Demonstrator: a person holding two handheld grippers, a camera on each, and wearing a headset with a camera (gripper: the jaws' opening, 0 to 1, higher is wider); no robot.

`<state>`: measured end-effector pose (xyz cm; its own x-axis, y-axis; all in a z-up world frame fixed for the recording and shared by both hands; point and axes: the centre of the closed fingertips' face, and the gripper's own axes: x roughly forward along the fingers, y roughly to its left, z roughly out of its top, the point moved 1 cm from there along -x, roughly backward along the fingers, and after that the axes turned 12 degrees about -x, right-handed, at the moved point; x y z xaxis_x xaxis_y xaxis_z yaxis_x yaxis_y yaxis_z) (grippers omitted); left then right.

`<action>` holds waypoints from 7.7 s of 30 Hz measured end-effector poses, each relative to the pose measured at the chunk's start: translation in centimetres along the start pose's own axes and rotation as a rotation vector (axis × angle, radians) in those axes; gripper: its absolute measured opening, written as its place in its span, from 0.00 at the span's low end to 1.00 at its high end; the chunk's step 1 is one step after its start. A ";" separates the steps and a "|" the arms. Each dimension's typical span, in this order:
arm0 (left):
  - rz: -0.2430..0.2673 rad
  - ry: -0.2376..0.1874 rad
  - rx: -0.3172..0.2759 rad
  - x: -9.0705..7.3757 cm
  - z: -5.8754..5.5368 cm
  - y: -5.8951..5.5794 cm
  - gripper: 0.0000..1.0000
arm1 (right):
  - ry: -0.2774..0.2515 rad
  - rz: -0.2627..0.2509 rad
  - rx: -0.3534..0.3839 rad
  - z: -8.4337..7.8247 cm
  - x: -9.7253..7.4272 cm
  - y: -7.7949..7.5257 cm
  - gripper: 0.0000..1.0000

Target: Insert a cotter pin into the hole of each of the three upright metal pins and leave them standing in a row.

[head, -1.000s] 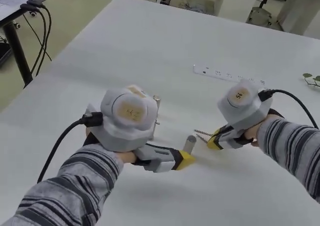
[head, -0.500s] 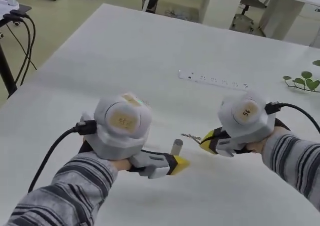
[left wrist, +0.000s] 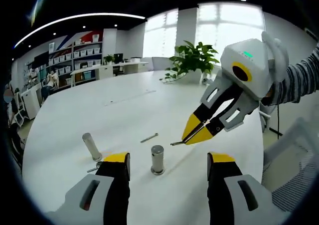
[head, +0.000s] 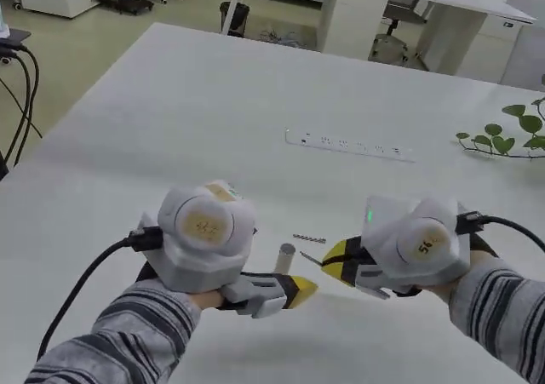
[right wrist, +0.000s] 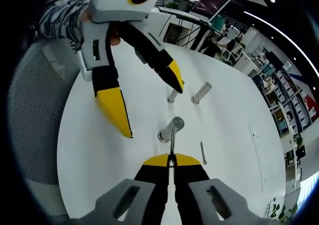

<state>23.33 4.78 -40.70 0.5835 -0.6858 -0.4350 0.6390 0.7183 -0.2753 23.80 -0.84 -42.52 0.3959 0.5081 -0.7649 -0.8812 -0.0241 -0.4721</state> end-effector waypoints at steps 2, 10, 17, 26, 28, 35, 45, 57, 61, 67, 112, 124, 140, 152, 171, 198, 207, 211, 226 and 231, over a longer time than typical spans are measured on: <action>-0.008 -0.009 -0.010 -0.1 0.1 -0.2 0.51 | -0.009 -0.014 -0.005 0.4 -0.3 0.1 0.00; -0.052 -0.024 -0.051 0.0 0.1 -0.9 0.28 | -0.026 -0.035 -0.067 1.4 -0.8 0.7 0.00; -0.112 -0.036 -0.131 0.1 0.1 -1.6 0.20 | -0.046 -0.054 -0.099 2.1 -1.2 0.9 0.00; -0.162 -0.059 -0.245 0.0 0.2 -1.9 0.08 | -0.085 -0.073 -0.090 2.7 -1.6 0.9 0.00; -0.172 -0.067 -0.270 0.0 0.3 -1.9 0.06 | -0.088 -0.069 -0.088 2.7 -1.6 1.0 0.00; -0.195 -0.069 -0.305 0.0 0.3 -2.4 0.02 | -0.104 -0.076 -0.072 2.9 -1.8 1.1 0.00; -0.222 -0.065 -0.293 0.0 0.3 -3.0 0.00 | -0.105 -0.063 -0.052 2.7 -1.7 1.1 0.00; -0.268 -0.076 -0.241 -0.2 0.6 -3.6 0.00 | -0.108 0.003 0.034 1.8 -1.3 2.2 0.01; -0.283 -0.072 -0.227 -0.4 0.6 -3.8 0.00 | -0.132 0.013 0.079 1.7 -1.4 2.2 0.01; -0.306 -0.064 -0.214 -0.4 0.6 -4.1 0.00 | -0.155 0.031 0.108 1.8 -1.5 2.6 0.00; 0.144 -0.039 0.131 2.2 -1.3 2.0 0.24 | 0.046 -0.032 -0.065 -2.0 1.0 -0.6 0.00; 0.154 -0.020 0.081 3.1 -2.7 2.3 0.20 | 0.061 -0.002 -0.131 -2.5 2.3 -0.8 0.00; 0.143 -0.015 0.077 3.3 -2.8 2.1 0.19 | 0.026 0.002 -0.158 -1.0 2.0 -1.0 0.00; 0.157 0.002 0.075 3.3 -3.1 2.4 0.14 | -0.004 0.021 -0.190 1.0 2.6 -0.6 0.00; 0.159 0.006 0.042 3.2 -3.4 2.6 0.10 | -0.025 0.023 -0.165 2.4 3.3 -0.5 0.00; 0.152 0.024 0.002 3.1 -3.8 2.7 0.10 | -0.038 0.009 -0.097 2.8 2.7 -0.7 0.00; 0.138 0.045 -0.047 3.0 -4.2 2.7 0.17 | -0.063 0.017 -0.030 2.9 2.9 -0.6 0.00; 0.137 0.063 -0.042 2.9 -4.4 2.7 0.22 | -0.093 0.035 0.076 3.0 3.2 -0.5 0.06; 0.136 0.117 -0.016 1.8 -4.5 3.1 0.34 | -0.177 0.101 0.320 3.6 5.4 -0.8 0.10; 0.123 0.120 -0.018 1.3 -4.2 2.9 0.36 | -0.184 0.117 0.370 3.7 5.5 -0.9 0.09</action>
<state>23.85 6.50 -45.72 0.5916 -0.5748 -0.5654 0.5568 0.7984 -0.2292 25.84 5.16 -44.70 0.2649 0.6665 -0.6969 -0.9639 0.2028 -0.1724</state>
